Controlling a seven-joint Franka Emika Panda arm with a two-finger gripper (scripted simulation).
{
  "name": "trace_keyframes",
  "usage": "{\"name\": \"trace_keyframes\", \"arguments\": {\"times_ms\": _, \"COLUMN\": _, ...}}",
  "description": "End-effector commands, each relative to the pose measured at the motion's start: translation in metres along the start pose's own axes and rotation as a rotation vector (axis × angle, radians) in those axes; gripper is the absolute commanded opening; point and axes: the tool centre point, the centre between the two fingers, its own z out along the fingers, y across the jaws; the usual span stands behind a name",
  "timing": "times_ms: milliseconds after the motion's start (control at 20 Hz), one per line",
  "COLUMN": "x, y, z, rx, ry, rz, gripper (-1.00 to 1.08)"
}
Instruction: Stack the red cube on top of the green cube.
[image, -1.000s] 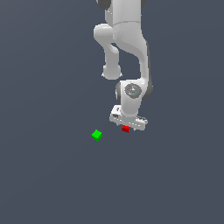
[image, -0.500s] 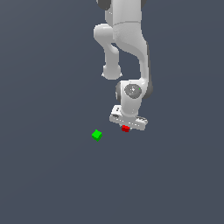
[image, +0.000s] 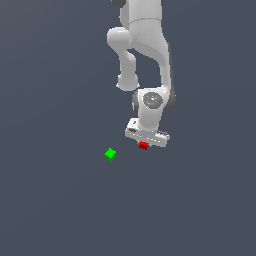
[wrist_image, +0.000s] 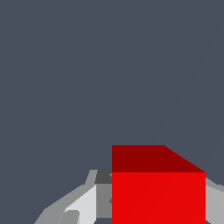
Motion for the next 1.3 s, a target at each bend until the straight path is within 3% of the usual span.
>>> {"name": "trace_keyframes", "arguments": {"times_ms": 0, "x": 0.000, "y": 0.000, "z": -0.012, "rx": 0.001, "ry": 0.001, "rz": 0.000, "gripper": -1.00}}
{"name": "trace_keyframes", "arguments": {"times_ms": 600, "x": 0.000, "y": 0.000, "z": -0.079, "rx": 0.001, "ry": 0.001, "rz": 0.000, "gripper": -1.00}}
{"name": "trace_keyframes", "arguments": {"times_ms": 950, "x": 0.001, "y": 0.001, "z": -0.082, "rx": 0.001, "ry": 0.002, "rz": 0.000, "gripper": -1.00}}
{"name": "trace_keyframes", "arguments": {"times_ms": 1250, "x": 0.013, "y": 0.018, "z": -0.076, "rx": 0.001, "ry": 0.002, "rz": 0.000, "gripper": -1.00}}
